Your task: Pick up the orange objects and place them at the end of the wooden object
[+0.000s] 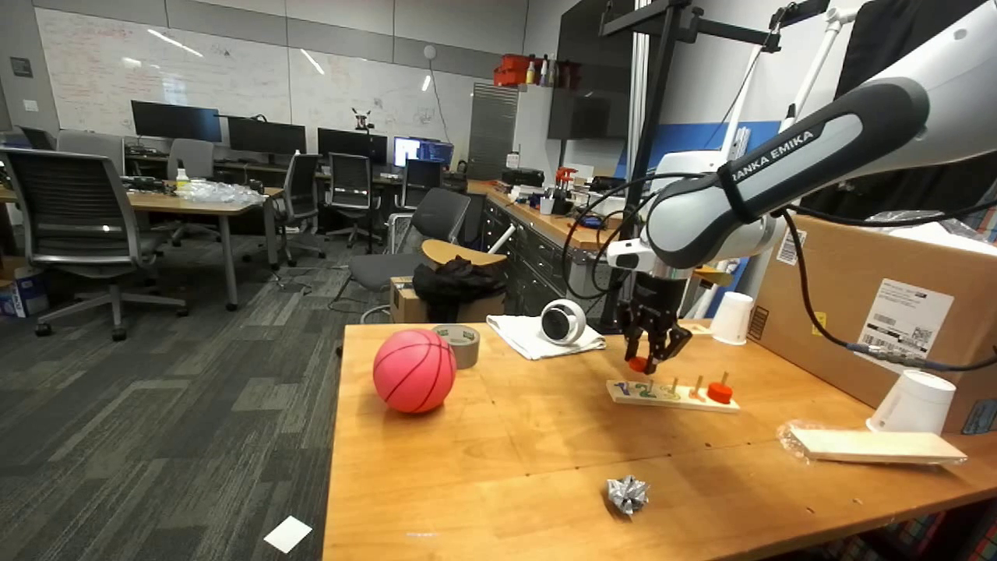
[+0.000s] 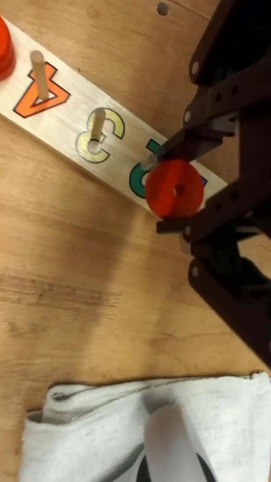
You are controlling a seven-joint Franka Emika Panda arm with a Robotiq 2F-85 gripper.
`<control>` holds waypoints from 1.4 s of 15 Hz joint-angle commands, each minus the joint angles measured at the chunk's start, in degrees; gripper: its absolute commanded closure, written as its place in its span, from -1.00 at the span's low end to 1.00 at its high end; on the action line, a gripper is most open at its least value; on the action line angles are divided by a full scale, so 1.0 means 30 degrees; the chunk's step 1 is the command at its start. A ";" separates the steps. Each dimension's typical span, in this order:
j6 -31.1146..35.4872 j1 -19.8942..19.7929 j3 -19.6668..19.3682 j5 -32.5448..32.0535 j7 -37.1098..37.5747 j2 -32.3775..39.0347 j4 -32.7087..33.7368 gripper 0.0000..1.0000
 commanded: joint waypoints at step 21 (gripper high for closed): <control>-0.1684 -0.1620 -0.1933 -0.1668 0.4917 -0.2891 -0.2168 0.66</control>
